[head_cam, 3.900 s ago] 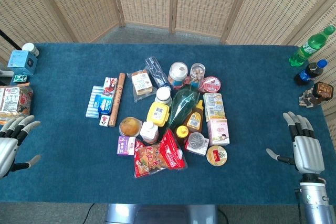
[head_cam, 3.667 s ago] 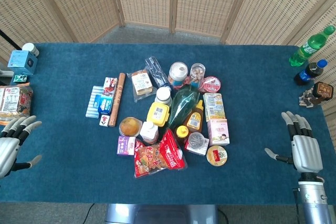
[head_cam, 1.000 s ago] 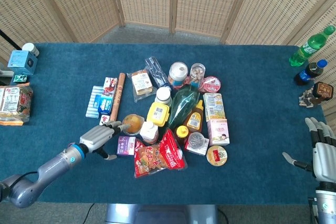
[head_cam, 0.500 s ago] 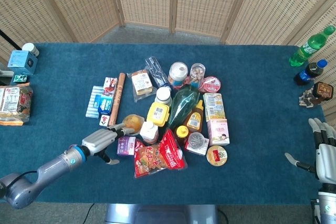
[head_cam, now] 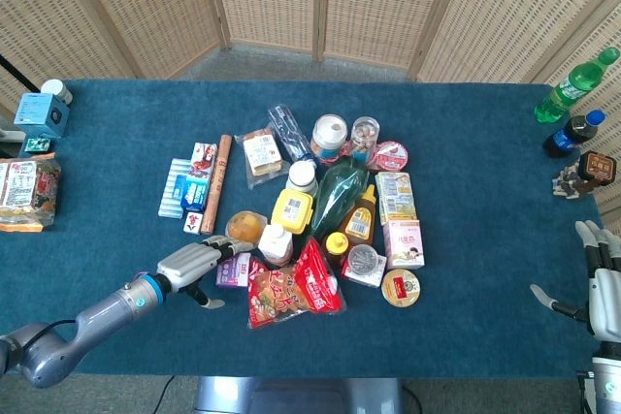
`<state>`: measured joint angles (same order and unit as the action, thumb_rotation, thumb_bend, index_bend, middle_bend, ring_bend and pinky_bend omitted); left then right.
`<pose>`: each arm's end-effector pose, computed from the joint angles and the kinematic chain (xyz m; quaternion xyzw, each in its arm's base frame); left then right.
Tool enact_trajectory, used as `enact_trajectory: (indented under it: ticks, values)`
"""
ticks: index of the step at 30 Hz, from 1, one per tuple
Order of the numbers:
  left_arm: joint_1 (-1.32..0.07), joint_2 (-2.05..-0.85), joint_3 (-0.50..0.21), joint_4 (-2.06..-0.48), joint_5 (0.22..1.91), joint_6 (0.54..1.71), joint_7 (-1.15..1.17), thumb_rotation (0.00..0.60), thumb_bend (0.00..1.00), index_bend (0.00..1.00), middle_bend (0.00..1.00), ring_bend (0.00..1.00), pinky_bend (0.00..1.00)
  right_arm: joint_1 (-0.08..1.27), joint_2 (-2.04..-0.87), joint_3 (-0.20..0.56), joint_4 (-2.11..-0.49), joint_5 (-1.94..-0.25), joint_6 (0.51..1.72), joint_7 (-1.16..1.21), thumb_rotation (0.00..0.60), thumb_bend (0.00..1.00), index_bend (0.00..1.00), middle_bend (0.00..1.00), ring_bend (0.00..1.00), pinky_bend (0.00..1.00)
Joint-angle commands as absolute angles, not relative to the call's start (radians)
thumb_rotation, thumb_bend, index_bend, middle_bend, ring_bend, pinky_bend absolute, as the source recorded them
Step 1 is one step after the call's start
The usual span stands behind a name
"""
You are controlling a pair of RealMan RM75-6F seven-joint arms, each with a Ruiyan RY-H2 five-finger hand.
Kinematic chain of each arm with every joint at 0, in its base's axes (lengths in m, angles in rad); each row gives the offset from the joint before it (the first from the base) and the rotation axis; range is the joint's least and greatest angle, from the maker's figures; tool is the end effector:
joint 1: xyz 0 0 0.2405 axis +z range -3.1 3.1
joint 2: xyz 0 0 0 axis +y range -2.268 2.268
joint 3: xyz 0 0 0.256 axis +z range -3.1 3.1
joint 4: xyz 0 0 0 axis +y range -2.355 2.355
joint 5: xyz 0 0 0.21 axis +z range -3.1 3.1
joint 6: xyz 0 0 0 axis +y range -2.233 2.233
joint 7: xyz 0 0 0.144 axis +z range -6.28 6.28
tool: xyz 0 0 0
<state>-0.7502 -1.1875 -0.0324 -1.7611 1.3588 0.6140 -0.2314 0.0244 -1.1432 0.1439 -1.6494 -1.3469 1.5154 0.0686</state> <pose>-0.1690 0.2827 0.0206 -0.7756 -0.5284 -0.2748 0.2090 -0.3240 -0.1782 0.1731 0.4825 -0.4375 0.4215 0.6309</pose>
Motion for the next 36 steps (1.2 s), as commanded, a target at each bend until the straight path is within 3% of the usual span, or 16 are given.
enact_trajectory:
  ticks: [1, 8, 14, 22, 36]
  values:
    - [-0.745, -1.207, -0.027, -1.753, 1.332, 0.637, -0.181, 0.6, 0.27, 0.12, 0.1, 0.13, 0.0, 0.022, -1.143, 0.146, -1.647, -1.345, 1.518, 0.075, 0.516, 0.0, 0.0, 0.0, 0.0, 0.0]
    - [-0.733, -1.243, -0.008, -1.761, 1.249, 0.695, -0.02, 0.6, 0.27, 0.17, 0.17, 0.23, 0.0, 0.015, -1.141, 0.152, -1.635, -1.344, 1.525, 0.101, 0.515, 0.0, 0.0, 0.0, 0.0, 0.0]
    - [-0.725, -1.281, 0.016, -1.755, 1.191, 0.735, 0.102, 0.6, 0.27, 0.3, 0.26, 0.35, 0.02, 0.007, -1.142, 0.154, -1.624, -1.346, 1.532, 0.126, 0.514, 0.0, 0.0, 0.0, 0.0, 0.0]
    - [-0.7, -1.29, -0.004, -1.781, 1.141, 0.833, 0.168, 0.6, 0.35, 0.43, 0.45, 0.55, 0.26, -0.003, -1.135, 0.153, -1.625, -1.357, 1.547, 0.138, 0.516, 0.0, 0.0, 0.0, 0.0, 0.0]
    - [-0.617, -1.104, -0.042, -1.896, 1.28, 0.978, 0.024, 0.6, 0.36, 0.46, 0.48, 0.57, 0.29, 0.005, -1.147, 0.151, -1.633, -1.361, 1.532, 0.118, 0.515, 0.0, 0.0, 0.0, 0.0, 0.0]
